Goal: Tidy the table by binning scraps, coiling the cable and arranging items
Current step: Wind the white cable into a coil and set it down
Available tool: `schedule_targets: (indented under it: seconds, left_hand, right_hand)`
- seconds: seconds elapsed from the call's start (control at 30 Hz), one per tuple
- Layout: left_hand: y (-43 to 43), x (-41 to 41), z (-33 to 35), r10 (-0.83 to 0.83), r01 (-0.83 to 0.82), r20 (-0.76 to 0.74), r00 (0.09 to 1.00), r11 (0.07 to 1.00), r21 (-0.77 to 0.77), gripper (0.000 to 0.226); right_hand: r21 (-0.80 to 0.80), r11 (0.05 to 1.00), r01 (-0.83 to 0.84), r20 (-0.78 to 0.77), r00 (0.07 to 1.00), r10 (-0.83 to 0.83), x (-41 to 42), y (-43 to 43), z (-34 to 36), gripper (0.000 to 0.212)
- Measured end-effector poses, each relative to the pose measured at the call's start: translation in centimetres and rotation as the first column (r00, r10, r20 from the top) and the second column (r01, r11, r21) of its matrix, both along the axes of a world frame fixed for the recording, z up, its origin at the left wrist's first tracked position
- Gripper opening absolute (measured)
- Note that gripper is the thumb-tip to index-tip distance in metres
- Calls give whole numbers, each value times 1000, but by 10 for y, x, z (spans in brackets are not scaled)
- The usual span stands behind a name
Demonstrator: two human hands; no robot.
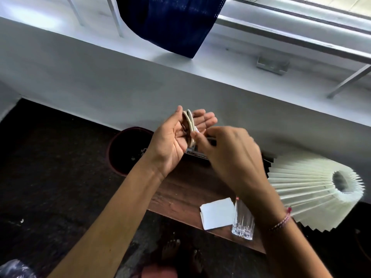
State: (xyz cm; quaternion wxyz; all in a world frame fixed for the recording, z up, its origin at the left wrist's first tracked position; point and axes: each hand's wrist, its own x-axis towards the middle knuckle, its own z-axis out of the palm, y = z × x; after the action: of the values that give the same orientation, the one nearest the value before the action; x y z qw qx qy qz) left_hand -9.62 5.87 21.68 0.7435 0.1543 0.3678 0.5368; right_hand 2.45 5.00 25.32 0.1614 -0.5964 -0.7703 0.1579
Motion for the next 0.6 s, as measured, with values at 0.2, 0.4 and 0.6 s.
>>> schedule_targets:
  seconds: [0.2, 0.4, 0.6]
  left_hand:
    - [-9, 4, -7, -223, 222, -106, 969, 975, -17, 53]
    - [-15, 7, -10, -432, 429, 82, 898, 902, 54, 56]
    - [-19, 5, -8, -482, 463, 282, 830, 876, 136, 53]
  right_hand:
    - [-122, 973, -198, -39, 980, 194, 15, 32, 8, 39]
    - [-413, 827, -381, -491, 858, 150, 32, 63, -2, 16]
    - [-487, 725, -487, -838, 494, -232, 29, 48, -33, 17]
